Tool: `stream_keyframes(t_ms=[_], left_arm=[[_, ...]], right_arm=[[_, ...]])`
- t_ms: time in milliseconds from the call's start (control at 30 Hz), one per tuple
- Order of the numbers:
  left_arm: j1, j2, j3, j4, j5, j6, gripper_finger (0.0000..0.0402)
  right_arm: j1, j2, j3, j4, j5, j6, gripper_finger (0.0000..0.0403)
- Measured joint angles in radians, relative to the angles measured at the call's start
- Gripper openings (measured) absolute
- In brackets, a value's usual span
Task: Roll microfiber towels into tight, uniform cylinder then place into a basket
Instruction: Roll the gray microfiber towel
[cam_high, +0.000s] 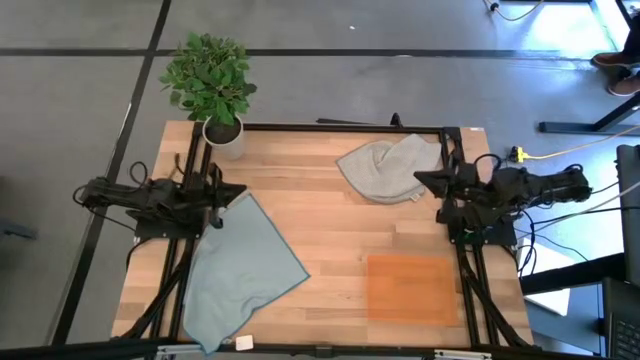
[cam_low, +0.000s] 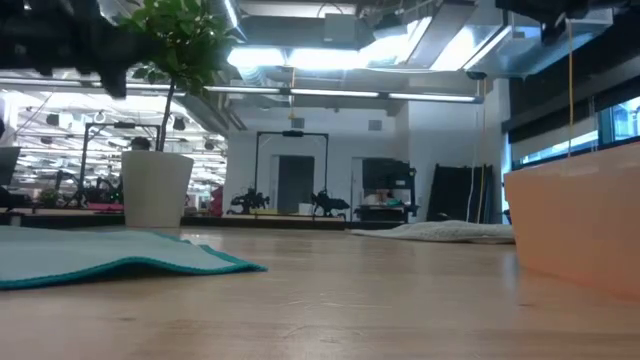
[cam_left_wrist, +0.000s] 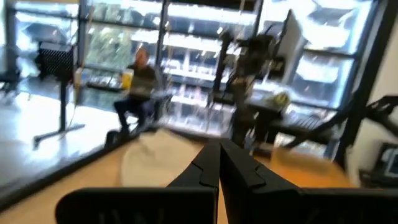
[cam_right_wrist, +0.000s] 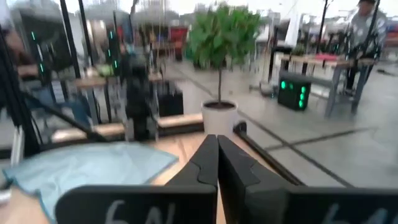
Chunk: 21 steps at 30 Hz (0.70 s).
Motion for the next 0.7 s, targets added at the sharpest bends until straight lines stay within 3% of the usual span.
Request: stream_keyframes(t_ms=[133,267,500,600,700], left_arm=[[0.0,0.062,0.128,-0.044,0.033,0.072,0.0],[0.0,0.201,0.268,-0.128,0.017,0.111,0.0],[0.001,0.533,0.512,-0.352,-0.099,0.103,0.0],[0.013,0.641,0.593,-0.425,-0.127,0.056,0.0],[0.028,0.704,0.655,-0.432,-0.132,0.047,0.0]], right_arm=[[0.0,0.076,0.097,-0.124,-0.005,0.052,0.0003],[0.0,0.141,0.225,-0.346,-0.007,0.187,0.0003],[0.0,0.257,0.411,-0.798,-0.053,0.596,0.0003],[0.0,0.303,0.443,-0.917,-0.094,0.792,0.0003],[0.0,0.335,0.446,-0.991,-0.166,0.887,0.0003]])
